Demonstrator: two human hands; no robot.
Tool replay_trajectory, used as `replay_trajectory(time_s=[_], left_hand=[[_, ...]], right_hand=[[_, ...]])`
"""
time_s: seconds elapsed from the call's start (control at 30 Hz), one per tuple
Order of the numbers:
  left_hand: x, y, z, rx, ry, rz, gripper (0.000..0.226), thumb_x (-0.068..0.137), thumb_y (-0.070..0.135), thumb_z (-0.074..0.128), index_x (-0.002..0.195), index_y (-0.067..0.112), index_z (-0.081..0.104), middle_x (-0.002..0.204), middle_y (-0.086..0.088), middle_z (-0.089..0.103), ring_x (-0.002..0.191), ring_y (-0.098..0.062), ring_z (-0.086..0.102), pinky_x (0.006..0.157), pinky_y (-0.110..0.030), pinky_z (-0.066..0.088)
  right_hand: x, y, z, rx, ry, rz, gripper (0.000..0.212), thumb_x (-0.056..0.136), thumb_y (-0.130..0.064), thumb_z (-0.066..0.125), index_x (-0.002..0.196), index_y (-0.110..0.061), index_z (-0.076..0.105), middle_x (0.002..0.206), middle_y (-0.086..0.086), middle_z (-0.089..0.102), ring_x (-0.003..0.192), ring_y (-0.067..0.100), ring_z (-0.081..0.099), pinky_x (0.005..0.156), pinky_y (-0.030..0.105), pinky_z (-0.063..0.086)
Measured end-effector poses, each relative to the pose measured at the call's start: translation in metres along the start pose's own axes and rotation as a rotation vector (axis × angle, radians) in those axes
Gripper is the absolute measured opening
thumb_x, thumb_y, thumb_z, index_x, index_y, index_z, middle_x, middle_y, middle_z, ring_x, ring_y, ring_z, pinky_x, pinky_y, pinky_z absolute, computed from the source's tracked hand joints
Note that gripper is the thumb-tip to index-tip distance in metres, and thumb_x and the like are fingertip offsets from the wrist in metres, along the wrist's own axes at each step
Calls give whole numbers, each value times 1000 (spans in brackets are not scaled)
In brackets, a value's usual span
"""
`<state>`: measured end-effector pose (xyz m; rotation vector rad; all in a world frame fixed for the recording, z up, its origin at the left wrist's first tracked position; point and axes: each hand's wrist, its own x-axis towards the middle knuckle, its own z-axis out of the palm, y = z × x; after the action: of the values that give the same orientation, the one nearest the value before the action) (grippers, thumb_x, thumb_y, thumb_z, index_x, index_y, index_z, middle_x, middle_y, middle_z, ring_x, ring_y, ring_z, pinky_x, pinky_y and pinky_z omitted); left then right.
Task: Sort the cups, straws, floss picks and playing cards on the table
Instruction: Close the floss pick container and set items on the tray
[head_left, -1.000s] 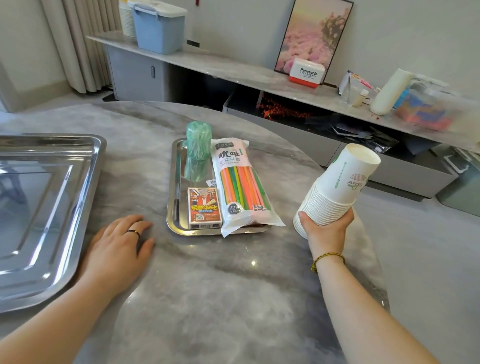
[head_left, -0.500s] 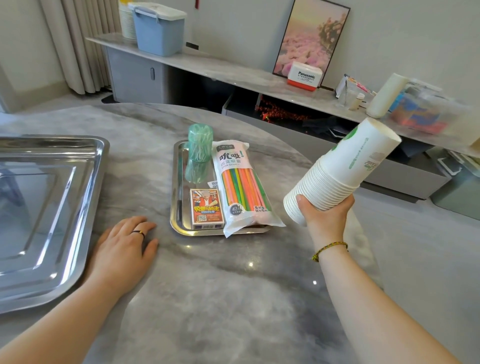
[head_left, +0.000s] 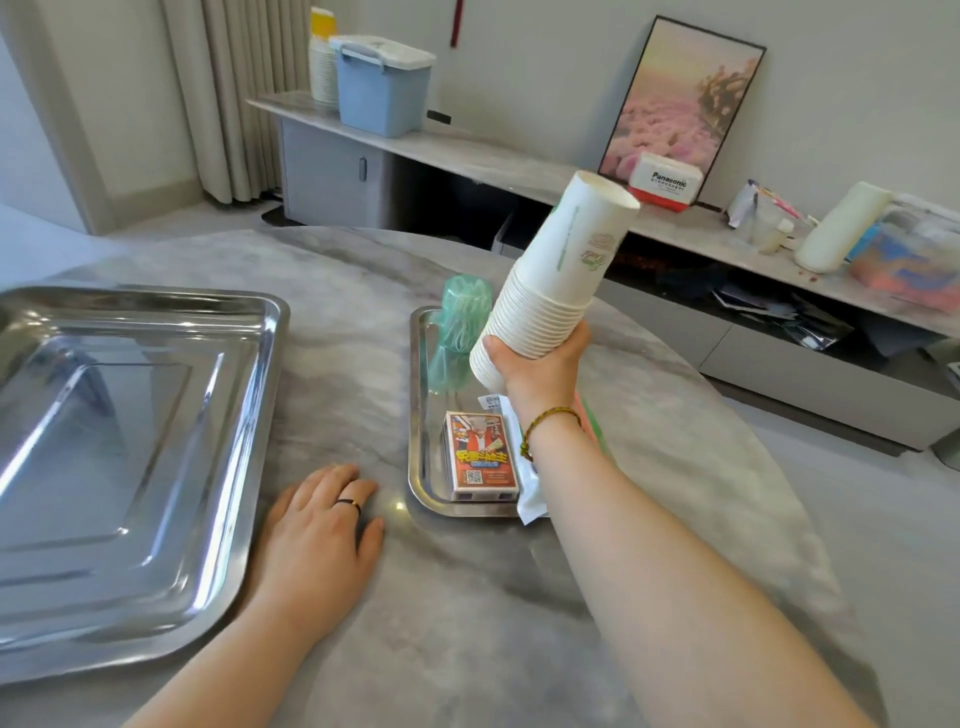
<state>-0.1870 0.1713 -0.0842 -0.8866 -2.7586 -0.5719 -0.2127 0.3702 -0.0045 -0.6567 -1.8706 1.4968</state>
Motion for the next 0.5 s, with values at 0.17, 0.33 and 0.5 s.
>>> replay_trajectory(time_s=[0.17,0.33,0.5], left_hand=[[1,-5,8,-72,155,-4,37,72,28,37,74,10,69,84,-9,69,90,-19,43,74,-29,30],[2,-7,13,-37,198,8,34,73,24,37,74,11,68,85,-7,69,90,-18,42,74,-28,30],[0,-7,14,-40,199,2,35,73,25,37,76,12,69,86,-7,69,92,-18,42,77,-28,30]], right_hand=[[10,18,37,-43,-77,41,87,71,-9,75,135,-14,18,116,-1,39,102,11,38,87,19,31],[10,29,53,-143,-64,38,89,65,-10,79,134,-10,22,124,4,42,104,12,39,89,22,33],[11,26,54,-190,-91,91,89,63,-9,80,132,-8,24,127,6,42,113,19,43,93,25,34]])
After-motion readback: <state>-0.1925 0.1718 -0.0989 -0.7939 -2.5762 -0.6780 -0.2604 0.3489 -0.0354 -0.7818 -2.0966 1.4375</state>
